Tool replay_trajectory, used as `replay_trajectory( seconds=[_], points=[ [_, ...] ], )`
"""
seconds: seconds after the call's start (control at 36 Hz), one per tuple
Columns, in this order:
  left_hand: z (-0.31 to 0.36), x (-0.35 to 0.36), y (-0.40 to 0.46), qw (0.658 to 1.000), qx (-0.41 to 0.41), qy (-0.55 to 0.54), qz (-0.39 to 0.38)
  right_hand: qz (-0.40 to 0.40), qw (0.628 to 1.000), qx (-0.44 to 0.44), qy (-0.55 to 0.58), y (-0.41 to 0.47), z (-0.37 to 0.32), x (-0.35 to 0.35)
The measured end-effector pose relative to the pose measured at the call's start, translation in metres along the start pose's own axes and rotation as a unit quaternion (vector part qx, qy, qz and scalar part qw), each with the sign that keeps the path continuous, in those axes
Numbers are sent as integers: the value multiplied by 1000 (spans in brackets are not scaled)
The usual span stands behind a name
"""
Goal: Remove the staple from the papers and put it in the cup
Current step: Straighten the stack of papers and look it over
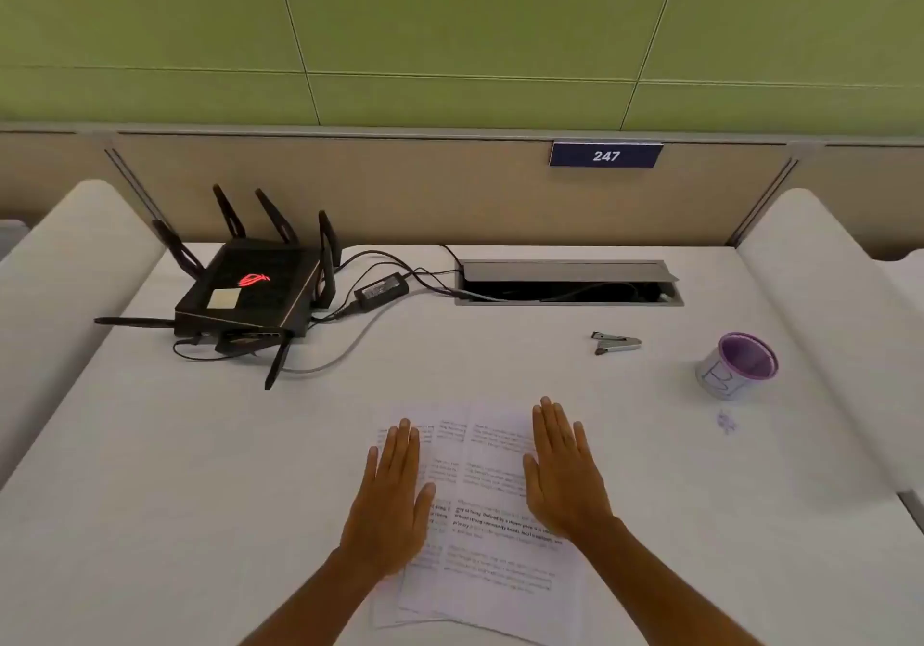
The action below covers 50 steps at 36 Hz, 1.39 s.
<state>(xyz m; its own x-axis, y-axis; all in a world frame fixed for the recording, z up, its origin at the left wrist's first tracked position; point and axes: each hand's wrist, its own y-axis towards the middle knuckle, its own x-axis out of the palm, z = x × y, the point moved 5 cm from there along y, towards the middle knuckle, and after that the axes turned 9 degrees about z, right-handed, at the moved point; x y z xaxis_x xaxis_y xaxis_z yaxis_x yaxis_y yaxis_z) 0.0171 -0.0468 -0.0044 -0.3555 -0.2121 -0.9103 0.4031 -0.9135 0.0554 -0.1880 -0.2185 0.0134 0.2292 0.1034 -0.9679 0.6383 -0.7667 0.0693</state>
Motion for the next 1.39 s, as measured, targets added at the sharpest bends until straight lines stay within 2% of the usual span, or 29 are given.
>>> replay_trajectory(
  seconds=[0.08,0.19,0.28,0.33,0.42,0.5,0.61,0.72,0.81,1.06,1.39],
  points=[
    [-2,10,-12,1000,-10,6,-28,-19,1000,10,-14,-2,1,5],
    [-5,8,-20,999,-28,-22,-13,-10,996,27,90,-2,-3,7],
    [-8,-13,-19,993,-73,-81,44,84,978,66,177,-6,1,-7],
    [-12,-26,-19,982,-105,-106,115,168,963,87,193,-14,5,-13],
    [-33,-32,-20,954,-177,-149,189,206,948,148,194,-27,11,-13],
    [-43,-29,-18,949,-192,-169,184,155,955,200,152,-41,13,-5],
    [-47,-8,-15,965,-215,-135,61,85,972,203,86,-61,13,15],
    [-43,9,-16,981,-178,-71,-7,21,976,203,73,-70,8,31],
    [-34,14,-17,986,-153,-37,-47,8,977,198,76,-67,2,31],
    [-29,20,-19,989,-141,-27,-41,-9,978,184,95,-53,-13,37],
    [-25,18,-17,984,-160,-69,-30,-40,986,131,99,-36,-49,45]
  ],
)
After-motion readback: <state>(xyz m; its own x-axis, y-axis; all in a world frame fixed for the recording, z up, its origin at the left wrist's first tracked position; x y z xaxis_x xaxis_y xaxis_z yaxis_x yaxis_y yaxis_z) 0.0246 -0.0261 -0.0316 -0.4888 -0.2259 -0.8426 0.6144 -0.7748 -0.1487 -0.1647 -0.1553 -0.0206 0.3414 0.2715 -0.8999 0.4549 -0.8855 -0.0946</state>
